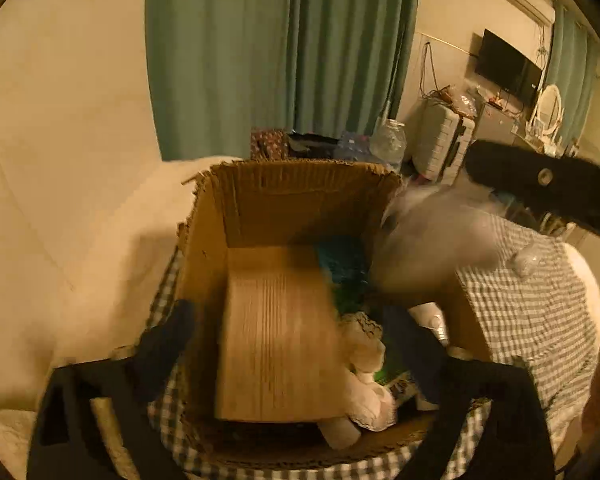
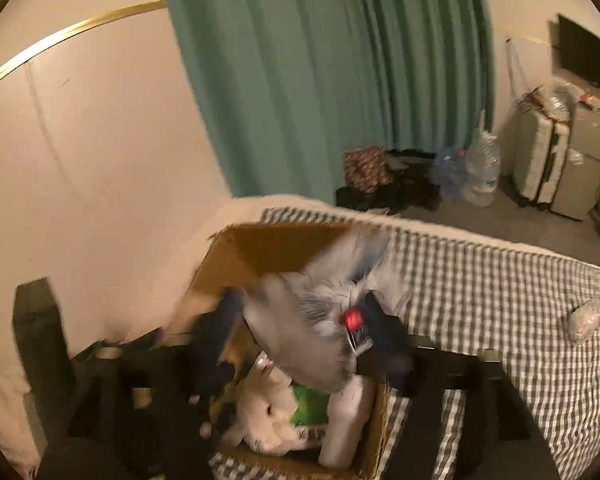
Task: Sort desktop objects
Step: 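Open both tools to drop the leaflet and tissue pack into the box, then move both open tools back toward the clear container, then grasp the clear cotton-swab container with left tool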
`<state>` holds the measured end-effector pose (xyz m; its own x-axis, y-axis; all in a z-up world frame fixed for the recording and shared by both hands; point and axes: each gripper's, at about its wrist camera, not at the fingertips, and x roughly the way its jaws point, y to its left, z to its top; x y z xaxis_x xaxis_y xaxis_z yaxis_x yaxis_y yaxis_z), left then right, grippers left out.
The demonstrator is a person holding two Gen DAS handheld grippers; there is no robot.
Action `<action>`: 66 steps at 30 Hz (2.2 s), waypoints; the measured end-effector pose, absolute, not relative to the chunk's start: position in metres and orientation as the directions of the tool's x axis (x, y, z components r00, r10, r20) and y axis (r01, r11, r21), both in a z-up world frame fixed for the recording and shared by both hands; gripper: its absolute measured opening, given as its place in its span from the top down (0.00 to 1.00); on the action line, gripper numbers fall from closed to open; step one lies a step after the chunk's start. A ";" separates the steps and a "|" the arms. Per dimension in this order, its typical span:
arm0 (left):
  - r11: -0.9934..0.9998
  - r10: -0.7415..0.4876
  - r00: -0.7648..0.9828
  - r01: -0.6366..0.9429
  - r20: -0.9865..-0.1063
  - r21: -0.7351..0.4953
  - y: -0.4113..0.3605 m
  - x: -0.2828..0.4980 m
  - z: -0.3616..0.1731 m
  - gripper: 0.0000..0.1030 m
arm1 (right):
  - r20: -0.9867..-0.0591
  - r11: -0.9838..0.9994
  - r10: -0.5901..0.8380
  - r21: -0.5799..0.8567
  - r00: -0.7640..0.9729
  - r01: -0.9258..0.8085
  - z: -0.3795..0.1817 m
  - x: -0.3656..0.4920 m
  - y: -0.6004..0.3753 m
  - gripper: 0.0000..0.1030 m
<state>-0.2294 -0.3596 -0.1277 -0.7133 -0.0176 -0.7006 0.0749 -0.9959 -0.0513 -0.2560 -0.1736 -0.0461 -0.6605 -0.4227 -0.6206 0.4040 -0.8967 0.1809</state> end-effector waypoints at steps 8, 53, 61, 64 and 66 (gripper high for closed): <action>-0.999 -0.045 -0.713 0.053 -0.700 0.009 -0.336 -0.221 -0.130 0.00 | -0.593 -0.925 -0.376 0.192 -0.712 0.328 -0.039 -0.237 -0.136 0.22; -0.910 0.290 -0.628 -0.414 -0.722 -0.006 0.135 -0.366 -0.234 0.00 | -0.638 -0.963 0.085 0.145 -0.765 -0.228 -0.138 -0.250 0.349 0.00; -0.878 0.309 -0.603 -0.479 -0.735 0.023 0.161 -0.416 -0.273 0.00 | -0.639 -0.897 0.096 0.276 -0.763 -0.344 -0.190 -0.288 0.380 0.00; -0.868 0.285 -0.636 -0.489 -0.717 0.088 0.172 -0.427 -0.284 0.00 | -0.660 -0.887 0.081 0.294 -0.747 -0.356 -0.204 -0.289 0.389 0.00; -0.854 0.281 -0.630 -0.508 -0.724 0.111 0.178 -0.432 -0.291 0.00 | -0.677 -0.893 0.099 0.263 -0.729 -0.365 -0.209 -0.291 0.392 0.00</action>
